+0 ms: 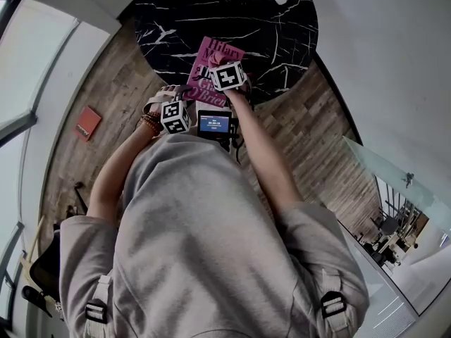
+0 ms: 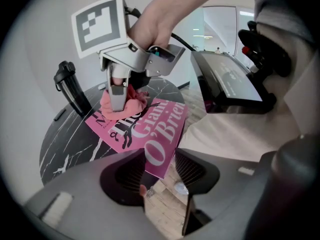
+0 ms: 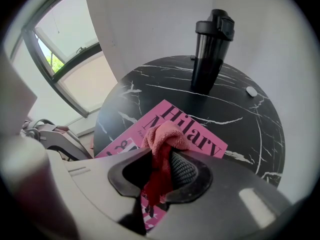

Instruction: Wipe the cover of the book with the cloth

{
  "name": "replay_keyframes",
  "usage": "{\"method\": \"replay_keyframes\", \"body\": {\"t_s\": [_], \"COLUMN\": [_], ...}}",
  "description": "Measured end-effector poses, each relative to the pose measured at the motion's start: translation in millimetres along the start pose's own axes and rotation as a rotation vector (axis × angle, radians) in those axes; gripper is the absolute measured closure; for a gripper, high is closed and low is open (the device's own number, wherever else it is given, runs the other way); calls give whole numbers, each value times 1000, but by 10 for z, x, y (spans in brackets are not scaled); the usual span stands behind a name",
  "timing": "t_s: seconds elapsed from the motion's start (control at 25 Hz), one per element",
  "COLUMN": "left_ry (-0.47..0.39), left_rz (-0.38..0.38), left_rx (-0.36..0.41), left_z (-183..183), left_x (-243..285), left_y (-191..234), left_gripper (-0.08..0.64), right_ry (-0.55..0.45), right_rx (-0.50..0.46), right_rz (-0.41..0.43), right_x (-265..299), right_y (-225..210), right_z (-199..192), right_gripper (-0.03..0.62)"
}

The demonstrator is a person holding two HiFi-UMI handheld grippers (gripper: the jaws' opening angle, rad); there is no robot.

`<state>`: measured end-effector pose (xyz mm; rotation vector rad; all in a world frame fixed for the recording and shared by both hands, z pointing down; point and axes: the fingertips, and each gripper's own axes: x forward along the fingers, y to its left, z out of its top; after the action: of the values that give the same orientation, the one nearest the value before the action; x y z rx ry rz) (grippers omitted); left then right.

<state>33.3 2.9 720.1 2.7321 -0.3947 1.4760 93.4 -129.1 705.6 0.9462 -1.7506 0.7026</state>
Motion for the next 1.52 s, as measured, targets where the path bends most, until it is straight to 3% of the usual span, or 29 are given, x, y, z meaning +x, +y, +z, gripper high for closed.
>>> {"method": "replay_keyframes", "body": {"t_s": [0.72,0.8,0.96,1.04,1.12,1.28,1.4,1.52], "left_ry": [-9,-12,-15,-18,-17,-20,-21,-24], "left_rz": [-11,-13,-13,-14,-17,-18,-22,-25], "left_rx": [-16,-21,-22,-34,-47,-44,-47,-73], "left_z": [-13,-8,1,8,9,4,1,6], "left_x": [-1,-4,-16,-14,-17,-6,-11,-15], "left_y": [8,11,9,10,13,5,6,19], "left_gripper": [371,371,371,371,370,367,367,367], "right_ry": [7,-10,-108,-198,-272,-342,-322,-263], "right_rx": [-83,-41,105,134,142,146,156,169], "right_rz": [93,163,406,441,407,214,92,25], "right_x": [138,147,-25,-189,-348,-601,-712,-711], "right_y": [564,647,891,841,662,73,-275,-450], "right_z": [286,358,534,659,730,606,310,-48], "right_gripper": [492,490,488,486,486,486,486,486]}}
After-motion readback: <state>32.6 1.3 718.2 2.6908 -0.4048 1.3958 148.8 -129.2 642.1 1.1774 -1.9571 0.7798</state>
